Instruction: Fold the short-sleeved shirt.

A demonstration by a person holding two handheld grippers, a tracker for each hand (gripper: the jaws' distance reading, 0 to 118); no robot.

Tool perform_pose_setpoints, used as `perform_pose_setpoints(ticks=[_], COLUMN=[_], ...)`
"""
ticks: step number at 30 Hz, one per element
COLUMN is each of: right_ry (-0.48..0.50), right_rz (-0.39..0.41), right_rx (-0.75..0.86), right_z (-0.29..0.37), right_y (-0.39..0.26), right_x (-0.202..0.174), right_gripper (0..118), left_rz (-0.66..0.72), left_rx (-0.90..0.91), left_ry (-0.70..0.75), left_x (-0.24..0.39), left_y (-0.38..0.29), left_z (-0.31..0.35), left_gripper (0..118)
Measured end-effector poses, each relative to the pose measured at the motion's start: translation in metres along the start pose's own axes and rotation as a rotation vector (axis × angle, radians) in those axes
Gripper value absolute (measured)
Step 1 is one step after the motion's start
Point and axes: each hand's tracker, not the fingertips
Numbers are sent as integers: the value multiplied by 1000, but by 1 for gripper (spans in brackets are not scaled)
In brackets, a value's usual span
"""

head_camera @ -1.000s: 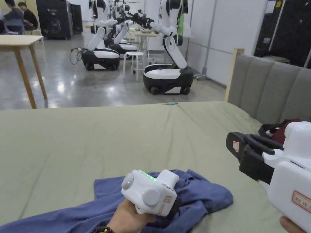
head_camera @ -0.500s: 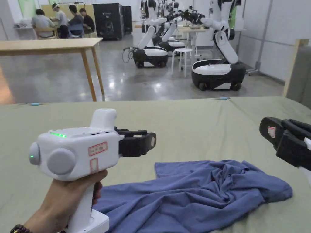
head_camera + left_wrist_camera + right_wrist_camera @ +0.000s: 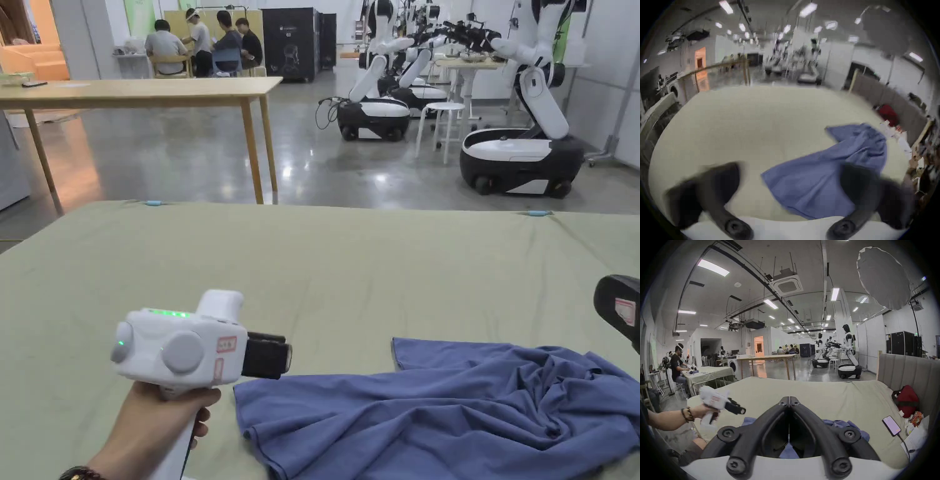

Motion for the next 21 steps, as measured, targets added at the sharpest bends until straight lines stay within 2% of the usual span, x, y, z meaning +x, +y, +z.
perform_pose_setpoints(ticks=[2,4,5,9,12,14,15,16,17,21], right_ry=[-10,-26,-31,-48,-64,-70,-72,-73,-73,-80], right_rz=[3,4,4,10,5,-6,-10,-14,-18,-32], right_rx=[-7,-11,-15,-33,-47,-58,-62,-65,-71,-125], right_z=[3,5,6,3,0,-2,-3,-4,-6,-11], right_y=[1,1,0,-4,-8,-12,-14,-16,-18,-23], right_x=[3,8,9,16,21,23,24,24,25,33], right_gripper=[1,1,1,1,1,1,1,1,1,1], left_rz=[-23,-88,-101,-76,-58,-88,-121,-149,-172,-131], left_rx=[32,-43,-63,-149,-113,-85,-49,-52,-34,-47], left_ry=[58,147,144,101,115,82,85,68,83,74], left_x=[-10,-15,0,-5,-4,6,13,19,25,28], left_y=[1,5,-6,-17,-18,-22,-22,-26,-29,-34], left_z=[-15,-35,-53,-85,-80,-64,-58,-53,-49,-46], left_gripper=[114,115,115,114,109,80,59,18,3,2])
